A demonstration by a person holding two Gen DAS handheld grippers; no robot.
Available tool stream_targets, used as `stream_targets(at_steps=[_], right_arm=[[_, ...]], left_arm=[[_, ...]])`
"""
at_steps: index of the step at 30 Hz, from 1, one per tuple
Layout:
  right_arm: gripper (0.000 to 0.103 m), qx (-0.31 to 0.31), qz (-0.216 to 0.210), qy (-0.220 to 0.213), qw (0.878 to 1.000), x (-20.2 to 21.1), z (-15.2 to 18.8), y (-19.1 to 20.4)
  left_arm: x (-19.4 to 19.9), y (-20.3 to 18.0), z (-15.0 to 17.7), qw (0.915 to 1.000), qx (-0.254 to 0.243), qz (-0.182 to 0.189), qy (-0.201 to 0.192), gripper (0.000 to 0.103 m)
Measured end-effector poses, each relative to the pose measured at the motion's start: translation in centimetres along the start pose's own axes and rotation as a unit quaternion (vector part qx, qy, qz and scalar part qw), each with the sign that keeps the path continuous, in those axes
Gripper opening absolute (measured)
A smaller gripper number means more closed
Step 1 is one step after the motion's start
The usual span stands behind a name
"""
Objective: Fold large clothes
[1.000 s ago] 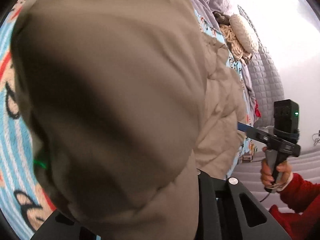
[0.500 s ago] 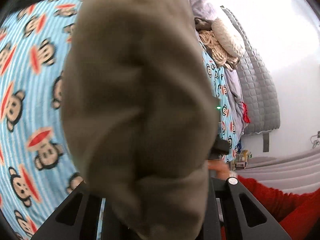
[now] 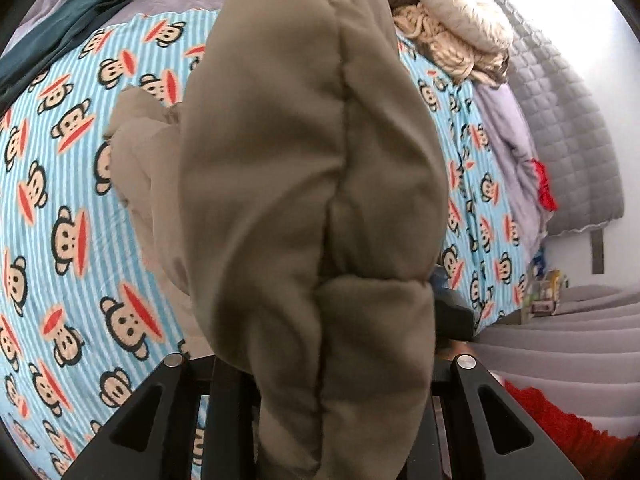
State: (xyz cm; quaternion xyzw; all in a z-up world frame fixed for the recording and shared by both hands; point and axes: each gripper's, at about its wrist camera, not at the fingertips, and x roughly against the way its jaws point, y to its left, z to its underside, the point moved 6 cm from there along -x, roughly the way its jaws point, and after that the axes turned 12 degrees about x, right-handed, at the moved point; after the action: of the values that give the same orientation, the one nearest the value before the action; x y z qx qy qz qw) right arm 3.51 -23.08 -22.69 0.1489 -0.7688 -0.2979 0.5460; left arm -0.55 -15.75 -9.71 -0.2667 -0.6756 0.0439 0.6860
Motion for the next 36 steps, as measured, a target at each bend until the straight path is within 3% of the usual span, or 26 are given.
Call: stream_targets(at_steps=[3, 5, 8, 10, 13, 15, 16, 17, 18, 19, 23, 26, 28, 30, 31, 32, 34, 36], right_arm=[[0.006, -0.013, 0.008, -0.019, 1.0, 3.6, 1.4, -1.9], [0.006, -0.028, 0.008, -0.033, 0.999, 5.7, 2.8, -3.4], [0.006, -0.044, 0.01, -0.043, 0.998, 7.4, 5.2, -5.1], [0.006, -0.053, 0.014, -0.047, 0.997, 8.0, 6.5, -5.8], [0.011, -0.062, 0.023, -0.058, 0.996, 8.9, 8.1, -6.2], [0.016, -0.066, 0.041, -0.064, 0.995, 9.7, 9.1, -6.4], [0.035, -0.067, 0.049, -0.068, 0.994, 9.9, 9.3, -6.2], [0.071, -0.066, 0.054, -0.076, 0.993, 10.4, 9.5, -6.0], [0.085, -0.063, 0.054, -0.087, 0.993, 11.0, 9.9, -5.7], [0.09, -0.058, 0.051, -0.103, 0.992, 11.9, 10.2, -5.2], [0.09, -0.04, 0.021, -0.136, 0.99, 14.7, 11.4, -2.9], [0.09, 0.007, 0.024, -0.142, 0.99, 15.4, 11.5, -0.5], [0.09, 0.031, 0.036, -0.144, 0.988, 14.7, 10.3, 0.4], [0.086, 0.033, 0.074, -0.143, 0.986, 13.0, 9.2, 0.9], [0.062, 0.023, 0.081, -0.144, 0.986, 13.4, 9.8, 0.3], [0.028, 0.002, 0.08, -0.147, 0.986, 13.1, 9.6, -0.5], [0.021, -0.044, 0.094, -0.163, 0.981, 13.7, 10.0, -2.7], [0.018, -0.091, 0.096, -0.165, 0.977, 14.0, 11.3, -5.3]], left_arm=[[-2.6, -3.2, -0.7, 0.9997, -0.013, -0.016, 0.013, 0.027], [-4.3, -4.8, -1.2, 0.9993, -0.024, -0.009, 0.028, 0.043], [-7.5, -7.5, -1.6, 0.9976, -0.043, 0.016, 0.051, 0.06], [-9.5, -8.6, -2.1, 0.9954, -0.06, 0.034, 0.067, 0.061], [-11.9, -9.5, -3.4, 0.9914, -0.069, 0.068, 0.088, 0.077], [-13.4, -9.7, -3.2, 0.9903, -0.071, 0.078, 0.09, 0.077], [-13.9, -9.7, -3.5, 0.9899, -0.07, 0.081, 0.093, 0.077], [-14.4, -9.8, -3.8, 0.9893, -0.065, 0.089, 0.096, 0.077], [-15.0, -9.6, -4.0, 0.9892, -0.059, 0.091, 0.099, 0.077], [-15.4, -9.1, -3.8, 0.9894, -0.05, 0.091, 0.102, 0.077], [-16.5, -10.1, -4.2, 0.9909, -0.05, 0.074, 0.101, 0.077], [-17.1, -10.6, -4.3, 0.9916, -0.062, 0.056, 0.099, 0.077], [-16.7, -11.2, -4.1, 0.9917, -0.068, 0.046, 0.099, 0.077], [-15.8, -10.8, -3.8, 0.9913, -0.076, 0.038, 0.101, 0.077], [-14.7, -11.0, -3.8, 0.9912, -0.081, 0.042, 0.096, 0.077], [-13.1, -10.7, -3.6, 0.9912, -0.087, 0.05, 0.087, 0.077], [-9.1, -10.6, -3.8, 0.9913, -0.11, 0.066, 0.03, 0.077], [-5.6, -9.5, -4.5, 0.9901, -0.123, 0.046, -0.049, 0.077]])
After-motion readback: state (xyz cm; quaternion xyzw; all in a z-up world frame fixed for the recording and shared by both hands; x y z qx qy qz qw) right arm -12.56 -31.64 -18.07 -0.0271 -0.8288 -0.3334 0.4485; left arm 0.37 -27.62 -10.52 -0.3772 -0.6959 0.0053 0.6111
